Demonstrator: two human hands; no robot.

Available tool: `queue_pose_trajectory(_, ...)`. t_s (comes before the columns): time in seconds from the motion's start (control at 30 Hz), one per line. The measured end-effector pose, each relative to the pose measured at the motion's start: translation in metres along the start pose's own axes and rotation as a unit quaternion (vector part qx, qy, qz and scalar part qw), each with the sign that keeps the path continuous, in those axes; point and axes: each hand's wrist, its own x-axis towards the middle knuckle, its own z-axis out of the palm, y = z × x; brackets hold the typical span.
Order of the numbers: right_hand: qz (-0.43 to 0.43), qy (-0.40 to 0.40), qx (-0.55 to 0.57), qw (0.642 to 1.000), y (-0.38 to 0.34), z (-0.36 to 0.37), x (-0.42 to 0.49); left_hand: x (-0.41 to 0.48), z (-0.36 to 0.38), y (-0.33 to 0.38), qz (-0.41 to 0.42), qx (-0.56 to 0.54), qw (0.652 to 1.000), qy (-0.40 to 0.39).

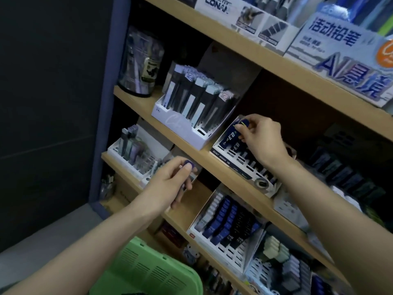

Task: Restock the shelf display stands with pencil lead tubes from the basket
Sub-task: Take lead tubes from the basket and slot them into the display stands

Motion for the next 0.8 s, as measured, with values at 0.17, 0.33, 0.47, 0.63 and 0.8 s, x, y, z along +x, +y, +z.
queue_pose_trajectory(0.17, -0.001, -0.045, -0.031, 0.999, 0.004, 0.005, 0.008, 0.012, 0.002, -0.003, 0.011, -0.004, 1.000, -0.009)
queue_pose_trajectory(0.33, -0.007, -0.032, -0.019, 0.999, 0.001, 0.005, 0.010, 0.017, 0.006, -0.004, 0.000, -0.021, 1.000, -0.011)
queue_pose_trajectory(0.47, -0.047, -0.052, -0.061, 0.996, 0.000, 0.009, 0.002, 0.018, 0.008, -0.004, -0.027, -0.033, 0.999, -0.007)
queue_pose_trajectory(0.63, -0.084, -0.033, -0.117, 0.989, -0.003, 0.010, -0.001, 0.017, 0.009, 0.000, -0.066, -0.067, 0.995, 0.018)
queue_pose_trajectory(0.8, -0.091, 0.005, -0.213, 0.973, -0.012, 0.008, -0.007, 0.010, 0.004, 0.007, -0.059, -0.032, 0.998, -0.005)
